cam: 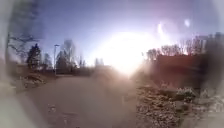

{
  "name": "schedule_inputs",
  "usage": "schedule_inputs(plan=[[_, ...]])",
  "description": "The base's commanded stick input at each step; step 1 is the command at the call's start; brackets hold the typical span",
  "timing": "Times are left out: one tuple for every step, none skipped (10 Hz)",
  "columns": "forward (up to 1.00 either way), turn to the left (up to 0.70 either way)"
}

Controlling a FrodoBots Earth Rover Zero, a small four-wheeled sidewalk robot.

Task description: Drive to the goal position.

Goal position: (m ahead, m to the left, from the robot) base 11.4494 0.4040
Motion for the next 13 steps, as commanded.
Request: schedule_inputs(plan=[[0.7,0.0],[0.7,0.0],[0.7,0.0],[0.7,0.0],[0.7,0.19],[0.7,0.35],[0.7,0.35],[0.7,0.35],[0.7,0.35],[0.7,0.35],[0.7,0.0],[0.7,0.0],[0.7,0.0]])
